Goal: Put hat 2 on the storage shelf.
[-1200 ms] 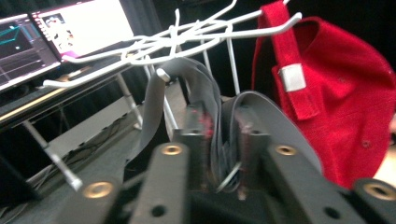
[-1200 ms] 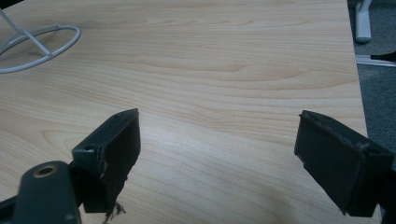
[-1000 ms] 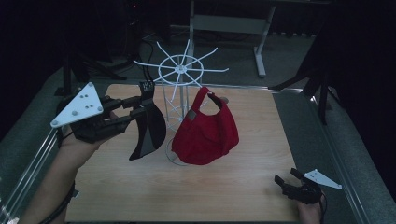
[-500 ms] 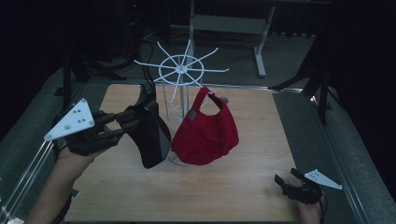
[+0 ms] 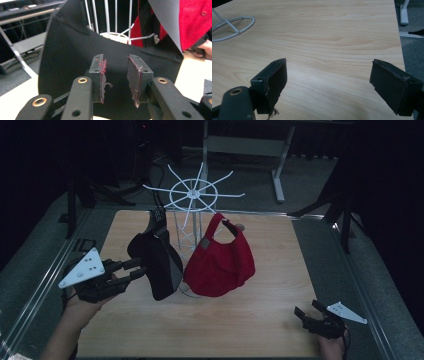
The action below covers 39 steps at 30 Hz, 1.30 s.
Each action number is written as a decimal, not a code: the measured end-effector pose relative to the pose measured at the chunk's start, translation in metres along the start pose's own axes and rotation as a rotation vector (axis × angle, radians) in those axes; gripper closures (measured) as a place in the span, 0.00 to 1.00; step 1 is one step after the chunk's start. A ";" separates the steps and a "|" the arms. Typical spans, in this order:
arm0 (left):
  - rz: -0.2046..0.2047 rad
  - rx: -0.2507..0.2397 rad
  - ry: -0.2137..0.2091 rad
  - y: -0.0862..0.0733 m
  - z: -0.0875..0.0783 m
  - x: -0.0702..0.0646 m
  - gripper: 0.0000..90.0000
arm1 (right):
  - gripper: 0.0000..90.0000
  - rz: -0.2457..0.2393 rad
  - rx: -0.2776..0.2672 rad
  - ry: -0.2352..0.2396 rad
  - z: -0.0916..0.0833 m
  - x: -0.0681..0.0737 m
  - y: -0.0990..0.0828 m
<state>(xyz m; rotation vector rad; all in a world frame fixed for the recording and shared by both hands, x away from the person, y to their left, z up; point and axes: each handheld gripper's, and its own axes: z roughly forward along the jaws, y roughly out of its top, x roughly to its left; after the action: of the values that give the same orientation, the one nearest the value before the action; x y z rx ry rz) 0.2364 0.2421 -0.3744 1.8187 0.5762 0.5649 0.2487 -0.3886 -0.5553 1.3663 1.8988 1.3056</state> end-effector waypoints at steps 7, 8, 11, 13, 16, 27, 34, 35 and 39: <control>-0.033 0.015 0.001 -0.027 0.005 0.000 0.74 | 0.16 -0.004 0.001 -0.003 0.000 0.000 0.000; -0.037 0.017 0.003 -0.031 0.006 0.000 0.74 | 0.16 -0.004 0.002 -0.003 0.000 0.000 0.000; -0.055 0.015 0.004 -0.041 0.006 0.000 0.73 | 0.16 -0.002 -0.001 -0.002 0.000 0.000 0.000; -0.062 0.021 0.013 -0.047 0.006 0.000 0.73 | 0.16 0.000 -0.002 -0.001 0.000 0.000 0.000; -0.069 0.028 0.020 -0.057 0.008 -0.001 0.72 | 0.16 0.004 -0.005 -0.001 0.000 0.000 0.000; -0.103 0.059 0.009 -0.093 0.021 -0.003 0.68 | 0.16 0.003 -0.005 -0.002 0.000 0.000 0.000; -0.154 0.089 0.007 -0.120 0.030 -0.004 0.67 | 0.16 0.005 -0.005 -0.002 0.000 0.000 0.000; -0.162 0.096 0.007 -0.123 0.031 -0.004 0.67 | 0.16 0.006 -0.005 -0.002 0.000 0.000 0.000; -0.179 0.124 0.007 -0.137 0.034 -0.006 0.67 | 0.16 0.006 -0.004 -0.001 0.000 0.000 0.000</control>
<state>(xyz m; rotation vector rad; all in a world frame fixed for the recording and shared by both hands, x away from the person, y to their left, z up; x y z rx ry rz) 0.2377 0.2541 -0.5151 1.8577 0.7850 0.4225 0.2486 -0.3887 -0.5553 1.3715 1.8914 1.3105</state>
